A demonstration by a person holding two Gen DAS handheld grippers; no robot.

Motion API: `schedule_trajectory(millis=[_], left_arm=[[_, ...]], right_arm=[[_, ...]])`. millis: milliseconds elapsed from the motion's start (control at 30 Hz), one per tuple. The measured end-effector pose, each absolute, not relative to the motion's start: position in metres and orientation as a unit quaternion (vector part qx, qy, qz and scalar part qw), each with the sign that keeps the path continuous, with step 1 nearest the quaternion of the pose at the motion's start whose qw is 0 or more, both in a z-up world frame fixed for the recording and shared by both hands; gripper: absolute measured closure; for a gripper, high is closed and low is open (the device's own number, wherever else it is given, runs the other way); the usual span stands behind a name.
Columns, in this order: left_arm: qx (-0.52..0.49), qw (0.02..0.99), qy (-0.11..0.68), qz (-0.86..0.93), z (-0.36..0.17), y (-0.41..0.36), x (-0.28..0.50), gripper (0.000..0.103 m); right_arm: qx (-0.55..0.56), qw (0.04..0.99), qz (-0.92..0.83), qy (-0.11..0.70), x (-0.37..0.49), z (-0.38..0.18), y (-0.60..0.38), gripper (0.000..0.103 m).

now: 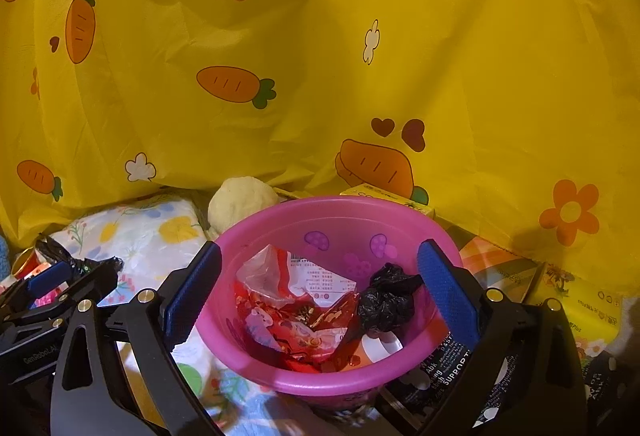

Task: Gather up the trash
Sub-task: 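Move both tools back over the remaining trash on the table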

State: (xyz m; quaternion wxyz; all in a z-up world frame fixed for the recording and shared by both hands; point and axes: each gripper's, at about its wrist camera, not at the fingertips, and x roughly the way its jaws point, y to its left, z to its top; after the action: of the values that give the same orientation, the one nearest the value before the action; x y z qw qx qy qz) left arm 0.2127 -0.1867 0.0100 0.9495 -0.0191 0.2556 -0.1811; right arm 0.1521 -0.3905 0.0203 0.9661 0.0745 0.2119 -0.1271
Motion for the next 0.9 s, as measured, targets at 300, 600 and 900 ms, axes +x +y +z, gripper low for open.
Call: schedule_trajectory(millis=[300,600,900], left_arm=[[-0.020,0.954,0.249,-0.165,0.011,-0.161,0.189,0.006],[-0.025,0.957,0.247,-0.152,0.009,-0.135,0.171,0.006],[-0.024,0.961,0.245,-0.123,0.008,-0.101,0.157,0.006]], right_arm=[[0.061,0.967,-0.124,0.216,0.137,0.017,-0.364,0.008],[0.055,0.968,-0.118,0.217,0.121,0.014,-0.338,0.008],[0.056,0.968,-0.101,0.222,0.115,0.008,-0.312,0.008]])
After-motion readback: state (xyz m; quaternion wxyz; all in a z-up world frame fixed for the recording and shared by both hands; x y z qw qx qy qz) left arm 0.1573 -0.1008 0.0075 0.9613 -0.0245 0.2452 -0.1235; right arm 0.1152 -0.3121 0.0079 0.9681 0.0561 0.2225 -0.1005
